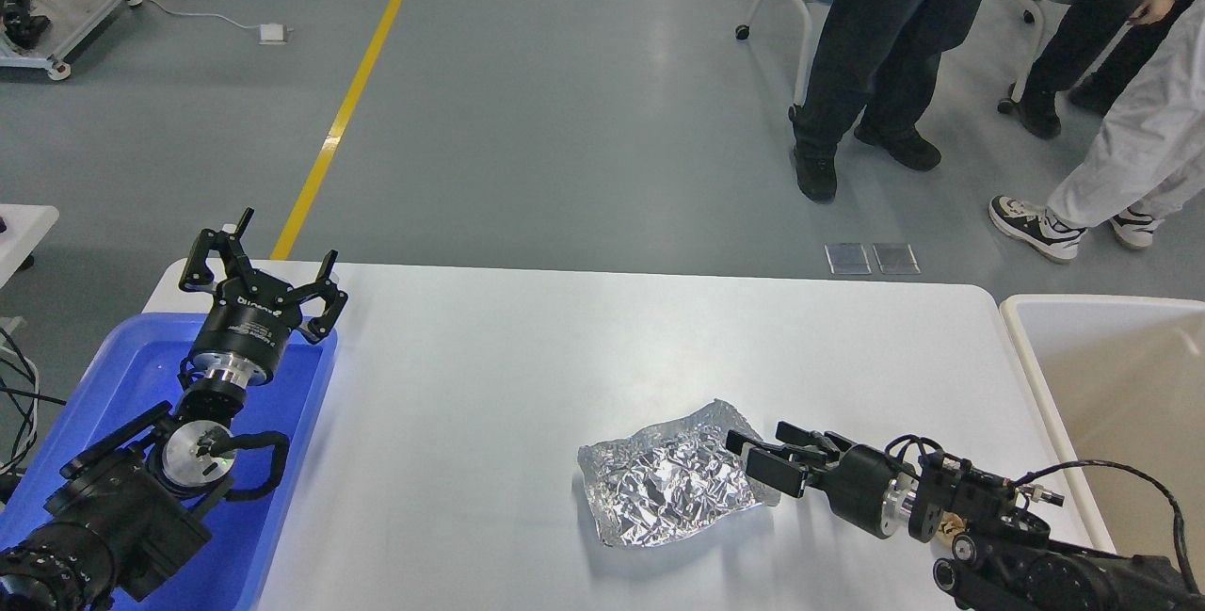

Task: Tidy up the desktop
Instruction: 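Close the right gripper on the foil ball's edge, then lift the foil ball with the right gripper and carry it into the white bin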

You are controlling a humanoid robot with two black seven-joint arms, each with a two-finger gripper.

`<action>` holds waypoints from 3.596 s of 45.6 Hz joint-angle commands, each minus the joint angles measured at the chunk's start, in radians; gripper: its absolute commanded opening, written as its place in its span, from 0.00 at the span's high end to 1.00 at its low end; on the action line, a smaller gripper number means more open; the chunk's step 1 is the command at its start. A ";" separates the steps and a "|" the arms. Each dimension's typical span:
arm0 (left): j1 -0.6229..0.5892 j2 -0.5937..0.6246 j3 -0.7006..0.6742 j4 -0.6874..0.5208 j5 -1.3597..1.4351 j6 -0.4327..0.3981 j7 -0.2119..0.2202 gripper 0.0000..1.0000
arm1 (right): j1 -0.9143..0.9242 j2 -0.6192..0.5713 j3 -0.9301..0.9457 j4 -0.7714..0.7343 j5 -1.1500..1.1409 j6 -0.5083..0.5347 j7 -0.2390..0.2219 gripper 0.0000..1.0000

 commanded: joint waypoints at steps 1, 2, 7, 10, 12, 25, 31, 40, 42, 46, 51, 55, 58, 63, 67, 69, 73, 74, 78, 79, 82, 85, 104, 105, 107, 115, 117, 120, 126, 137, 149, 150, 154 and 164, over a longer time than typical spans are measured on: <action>0.000 0.000 0.000 0.000 0.000 0.000 0.000 0.00 | -0.013 0.025 -0.028 -0.041 0.005 -0.046 0.005 0.00; 0.000 0.000 0.000 0.000 0.000 0.000 0.000 0.00 | -0.013 0.025 -0.028 -0.042 0.006 -0.046 0.005 0.00; 0.000 0.000 0.000 0.000 0.000 0.000 0.000 0.00 | -0.014 0.031 -0.028 -0.044 0.025 -0.047 0.005 0.00; 0.000 0.000 0.000 0.000 0.000 0.000 0.000 0.00 | -0.016 0.032 -0.028 -0.049 0.033 -0.047 0.004 0.01; 0.000 0.000 0.000 0.000 0.000 0.000 0.000 0.00 | -0.016 0.038 -0.027 -0.059 0.034 -0.052 0.004 0.01; 0.000 0.000 0.000 0.000 0.000 0.000 0.000 0.00 | -0.018 0.068 -0.030 -0.104 0.074 -0.054 0.001 0.18; 0.000 0.000 0.000 0.000 -0.001 0.000 0.000 0.00 | -0.022 0.069 -0.030 -0.122 0.074 -0.054 0.001 0.18; 0.000 0.000 0.000 0.000 0.000 0.000 0.000 0.00 | -0.028 0.075 -0.031 -0.130 0.080 -0.050 0.001 0.18; 0.000 0.000 0.000 0.000 0.000 0.000 0.000 0.00 | -0.030 0.078 -0.036 -0.130 0.082 -0.047 0.001 0.22; 0.000 0.000 0.000 0.000 0.000 0.000 0.000 0.00 | -0.030 0.080 -0.073 -0.133 0.083 -0.049 0.001 0.29; 0.000 0.000 0.000 0.000 0.000 0.000 0.000 0.00 | -0.030 0.080 -0.091 -0.144 0.094 -0.049 0.002 0.33; 0.000 0.000 0.000 0.000 0.000 0.000 0.000 0.00 | -0.031 0.080 -0.091 -0.148 0.095 -0.049 0.002 0.35; 0.000 0.000 0.000 0.000 0.000 0.000 0.000 0.00 | -0.030 0.080 -0.096 -0.153 0.097 -0.047 0.002 0.63; 0.000 0.000 0.000 0.000 0.000 0.000 0.000 0.00 | -0.027 0.080 -0.103 -0.171 0.097 -0.041 -0.001 1.00; 0.000 0.000 0.000 0.000 0.000 0.000 0.000 0.00 | -0.024 0.080 -0.102 -0.179 0.097 -0.044 -0.001 1.00; 0.000 0.000 0.000 0.000 0.000 0.000 0.000 0.00 | -0.024 0.080 -0.102 -0.180 0.097 -0.047 -0.001 1.00; 0.000 0.000 0.000 0.000 0.000 0.000 0.000 0.00 | -0.024 0.075 -0.103 -0.179 0.100 -0.049 -0.001 1.00; 0.000 0.000 0.000 0.000 0.000 0.000 0.000 0.00 | -0.024 0.074 -0.103 -0.179 0.102 -0.049 -0.001 1.00; 0.000 0.000 0.000 0.000 -0.001 0.000 0.000 0.00 | -0.027 0.071 -0.103 -0.179 0.102 -0.050 0.002 1.00; 0.000 0.000 0.000 0.000 0.000 0.000 0.000 0.00 | -0.027 0.071 -0.103 -0.177 0.102 -0.050 0.002 1.00; 0.000 0.000 0.000 0.000 0.000 0.000 0.000 0.00 | -0.027 0.064 -0.103 -0.170 0.102 -0.054 0.007 1.00; 0.000 0.000 0.000 0.000 0.000 0.000 0.000 0.00 | -0.025 0.048 -0.100 -0.151 0.111 -0.054 0.014 1.00; 0.000 0.000 0.000 0.000 0.000 0.000 0.000 0.00 | 0.016 -0.300 -0.102 0.351 0.270 0.002 0.044 1.00; 0.000 0.000 0.000 0.000 0.000 0.000 0.000 0.00 | 0.025 -0.329 -0.102 0.384 0.275 0.009 0.037 1.00; 0.002 0.000 0.000 0.000 0.000 0.000 0.000 0.00 | 0.045 -0.385 -0.099 0.453 0.289 0.025 0.030 1.00; 0.000 0.000 0.000 0.000 0.000 -0.002 0.000 0.00 | 0.139 -0.607 -0.091 0.646 0.387 0.112 0.022 1.00; 0.002 0.000 0.000 0.000 0.000 -0.002 0.000 0.00 | 0.163 -0.658 -0.088 0.677 0.395 0.137 0.021 1.00; 0.002 0.000 0.000 0.000 0.000 -0.002 0.000 0.00 | 0.200 -0.727 -0.083 0.717 0.399 0.170 0.021 1.00; 0.002 0.000 0.000 0.000 0.000 -0.002 0.000 0.00 | 0.272 -0.834 -0.079 0.784 0.440 0.258 0.004 1.00; 0.000 0.000 0.000 0.000 0.000 0.000 0.000 0.00 | 0.312 -0.857 -0.089 0.714 0.499 0.298 -0.010 1.00; 0.002 0.000 0.000 0.000 0.000 0.000 0.000 0.00 | 0.298 -0.813 -0.154 0.355 0.396 0.281 -0.007 1.00; 0.002 0.000 0.000 0.000 0.000 0.000 0.000 0.00 | 0.297 -0.805 -0.162 0.315 0.393 0.281 -0.004 1.00; 0.002 0.000 0.000 0.000 0.000 0.000 0.000 0.00 | 0.297 -0.762 -0.185 0.150 0.391 0.279 0.004 1.00; 0.002 0.000 0.000 0.000 0.000 0.000 0.000 0.00 | 0.292 -0.542 -0.275 -0.373 0.405 0.275 0.094 1.00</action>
